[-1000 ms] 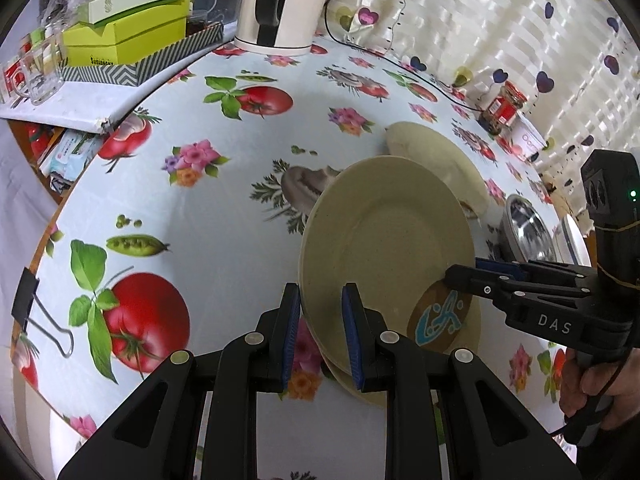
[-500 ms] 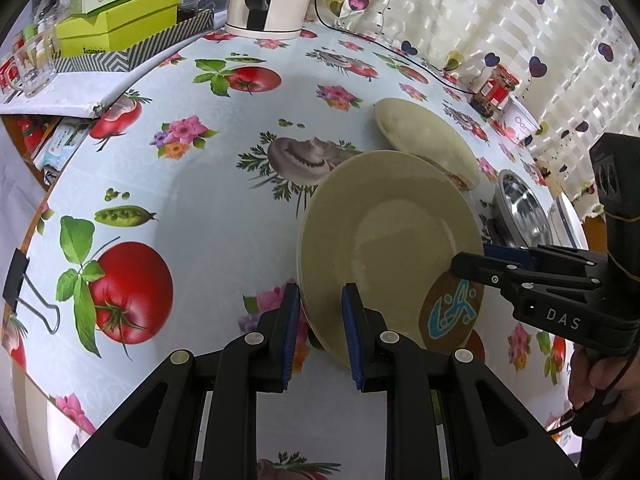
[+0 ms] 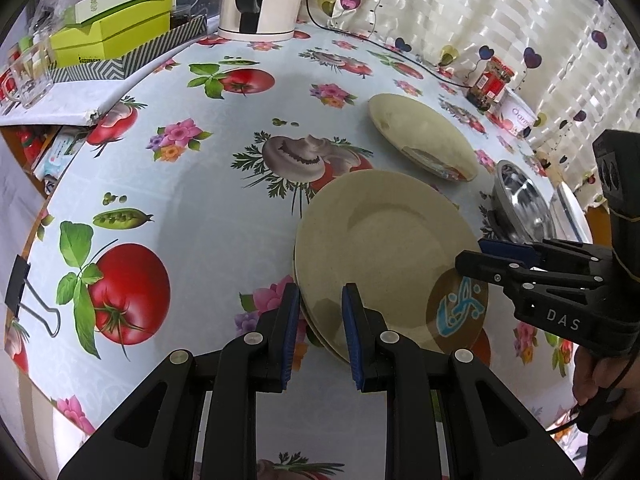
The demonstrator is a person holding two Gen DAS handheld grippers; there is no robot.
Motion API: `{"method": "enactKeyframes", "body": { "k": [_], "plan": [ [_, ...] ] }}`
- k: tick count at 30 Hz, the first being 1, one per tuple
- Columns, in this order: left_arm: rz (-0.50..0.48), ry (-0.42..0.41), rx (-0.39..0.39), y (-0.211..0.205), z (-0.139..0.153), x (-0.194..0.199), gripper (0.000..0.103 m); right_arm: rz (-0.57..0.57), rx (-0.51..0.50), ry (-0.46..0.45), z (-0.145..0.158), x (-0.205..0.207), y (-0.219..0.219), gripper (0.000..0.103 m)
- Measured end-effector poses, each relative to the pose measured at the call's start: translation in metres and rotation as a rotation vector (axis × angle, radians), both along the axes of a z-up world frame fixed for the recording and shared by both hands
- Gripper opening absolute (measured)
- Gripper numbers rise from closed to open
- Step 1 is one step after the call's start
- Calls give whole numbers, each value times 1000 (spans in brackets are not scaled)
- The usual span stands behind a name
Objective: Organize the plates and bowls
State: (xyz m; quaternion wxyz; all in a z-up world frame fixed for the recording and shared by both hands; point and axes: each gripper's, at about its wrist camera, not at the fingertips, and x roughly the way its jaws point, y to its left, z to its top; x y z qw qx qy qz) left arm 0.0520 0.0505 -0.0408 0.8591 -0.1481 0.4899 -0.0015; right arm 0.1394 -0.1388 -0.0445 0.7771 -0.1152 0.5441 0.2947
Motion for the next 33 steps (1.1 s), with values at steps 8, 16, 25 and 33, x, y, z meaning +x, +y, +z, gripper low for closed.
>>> {"method": "enactKeyframes", "body": {
  "k": [8, 16, 25, 33],
  "plan": [
    [12, -31, -13, 5, 3, 7, 23, -21, 61, -12, 6, -1, -9, 30],
    [10, -35, -10, 4, 3, 9, 23, -20, 85, -21, 5, -1, -10, 30],
    [11, -33, -6, 2, 3, 7, 23, -22, 87, -5, 3, -1, -12, 29],
    [13, -31, -6, 1, 3, 3, 23, -16, 81, -6, 3, -4, -11, 30]
  ]
}}
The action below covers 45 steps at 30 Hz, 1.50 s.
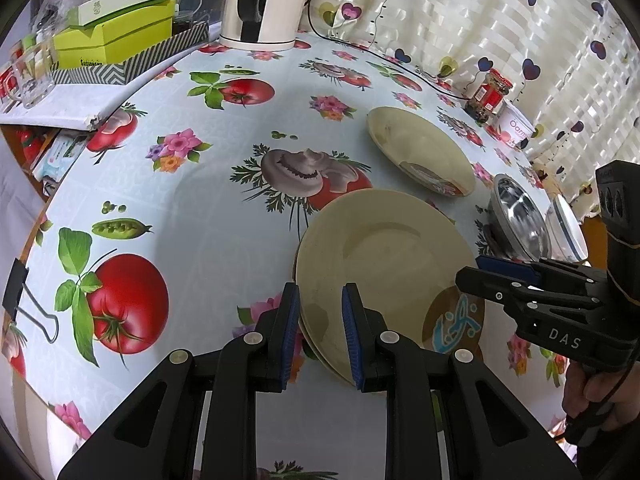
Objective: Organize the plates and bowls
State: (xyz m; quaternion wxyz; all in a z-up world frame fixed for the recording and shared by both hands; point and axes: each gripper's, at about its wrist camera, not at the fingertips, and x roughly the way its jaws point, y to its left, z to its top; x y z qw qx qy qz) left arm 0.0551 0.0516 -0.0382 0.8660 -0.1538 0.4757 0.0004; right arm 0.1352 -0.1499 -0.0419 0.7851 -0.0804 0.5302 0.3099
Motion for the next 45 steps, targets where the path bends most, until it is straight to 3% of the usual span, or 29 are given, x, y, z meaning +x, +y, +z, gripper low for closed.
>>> {"method": "enactKeyframes", "body": {
  "k": [12, 17, 28, 31, 35, 45],
  "plan": [
    [28, -13, -10, 9, 8, -3, 23, -9, 12, -15, 7, -1, -4, 31],
    [17, -27, -10, 8, 16, 3, 23, -2, 34, -28, 16, 2, -7, 44],
    [-1, -54, -13, -1, 30, 23, 23, 1, 70, -37, 34, 14, -11, 45],
    [-2, -59, -14, -3, 33, 29, 23, -11, 83, -42, 39, 20, -13, 50],
    [-5, -62, -17, -5, 36, 36, 23, -27, 94, -60, 48, 27, -18, 55],
    [-26, -64, -22, -17, 39, 56, 23, -9, 118, -140, 65, 48, -28, 56]
  ]
}}
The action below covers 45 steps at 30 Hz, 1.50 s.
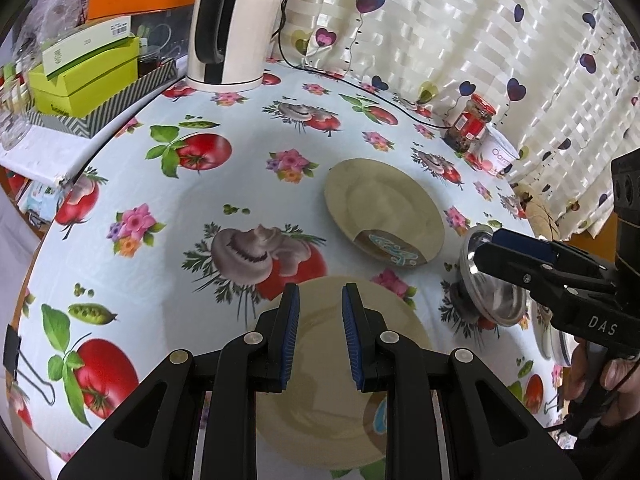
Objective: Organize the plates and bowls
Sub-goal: 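Carry the two-plate stack toward the third plate beside the steel bowl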
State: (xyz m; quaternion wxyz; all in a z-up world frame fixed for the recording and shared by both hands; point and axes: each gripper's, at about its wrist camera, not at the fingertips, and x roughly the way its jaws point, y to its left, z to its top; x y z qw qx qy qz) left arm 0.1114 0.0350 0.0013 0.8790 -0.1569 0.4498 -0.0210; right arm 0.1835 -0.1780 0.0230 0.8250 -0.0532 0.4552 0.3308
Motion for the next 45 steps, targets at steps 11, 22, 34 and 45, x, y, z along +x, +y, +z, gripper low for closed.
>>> {"method": "enactKeyframes", "body": {
  "k": [11, 22, 34, 45],
  "plan": [
    [-31, -1, -4, -5, -1, 25, 23, -38, 31, 63, -5, 29, -13, 66],
    [-55, 6, -33, -10, -7, 50, 23, -77, 11, 59, -9, 61, -17, 66],
    [-53, 33, -74, -5, -21, 80, 23, -106, -10, 131, -32, 92, -16, 50],
    [-48, 64, -102, -1, -37, 101, 23, -140, -27, 191, -52, 115, -18, 34]
  ]
}}
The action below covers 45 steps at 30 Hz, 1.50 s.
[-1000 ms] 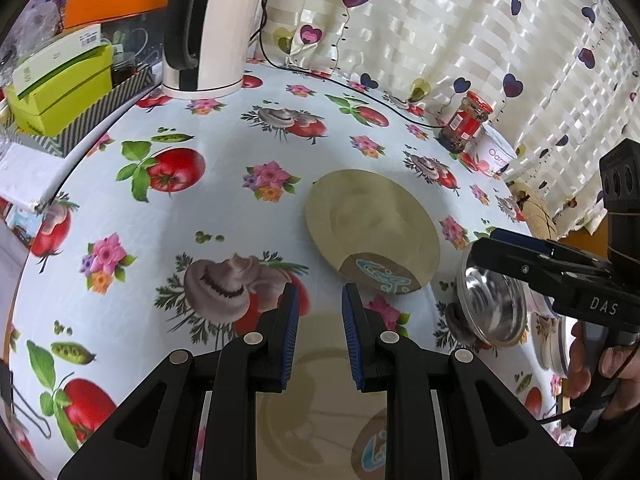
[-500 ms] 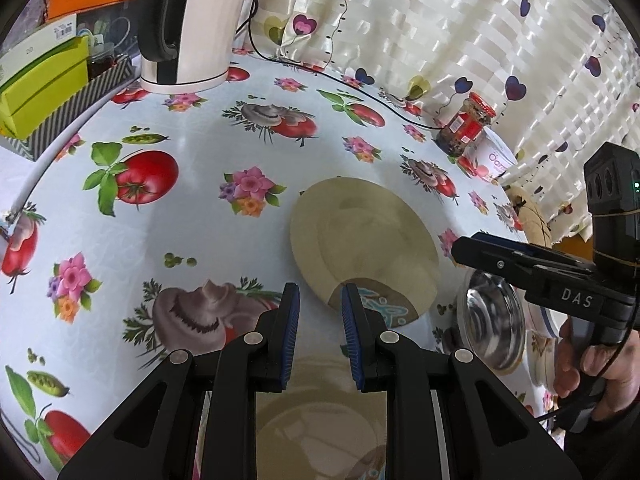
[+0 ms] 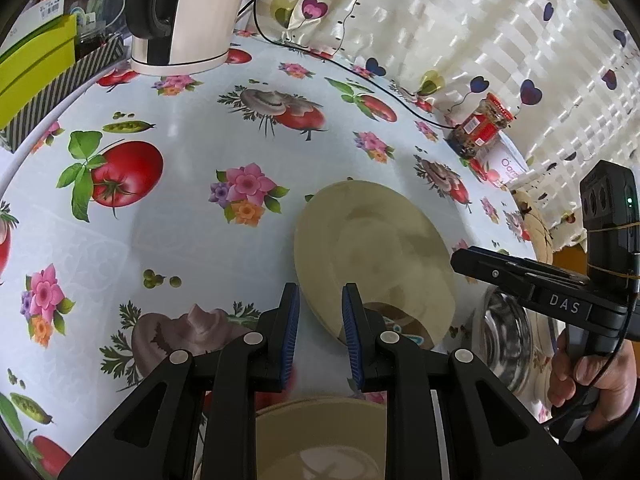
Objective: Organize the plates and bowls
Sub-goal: 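Carry the two-plate stack toward the third plate beside the steel bowl, then lower the plate stack onto the third beige plate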
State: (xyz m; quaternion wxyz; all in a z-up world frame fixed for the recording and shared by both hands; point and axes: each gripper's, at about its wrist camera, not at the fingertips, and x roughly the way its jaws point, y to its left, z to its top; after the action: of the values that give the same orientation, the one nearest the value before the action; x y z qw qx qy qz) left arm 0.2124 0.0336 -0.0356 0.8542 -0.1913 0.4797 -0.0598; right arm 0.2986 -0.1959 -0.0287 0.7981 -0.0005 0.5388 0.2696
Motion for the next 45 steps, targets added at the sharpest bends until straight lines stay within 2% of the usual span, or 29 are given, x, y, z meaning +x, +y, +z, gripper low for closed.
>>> {"method": "enactKeyframes", "body": {
  "k": [26, 45],
  "plan": [
    [-3, 45, -3, -6, -18, 17, 23, 5, -47, 66, -26, 18, 5, 21],
    [6, 6, -8, 1, -1, 8, 23, 6, -39, 47, -15, 17, 9, 20]
  ]
}}
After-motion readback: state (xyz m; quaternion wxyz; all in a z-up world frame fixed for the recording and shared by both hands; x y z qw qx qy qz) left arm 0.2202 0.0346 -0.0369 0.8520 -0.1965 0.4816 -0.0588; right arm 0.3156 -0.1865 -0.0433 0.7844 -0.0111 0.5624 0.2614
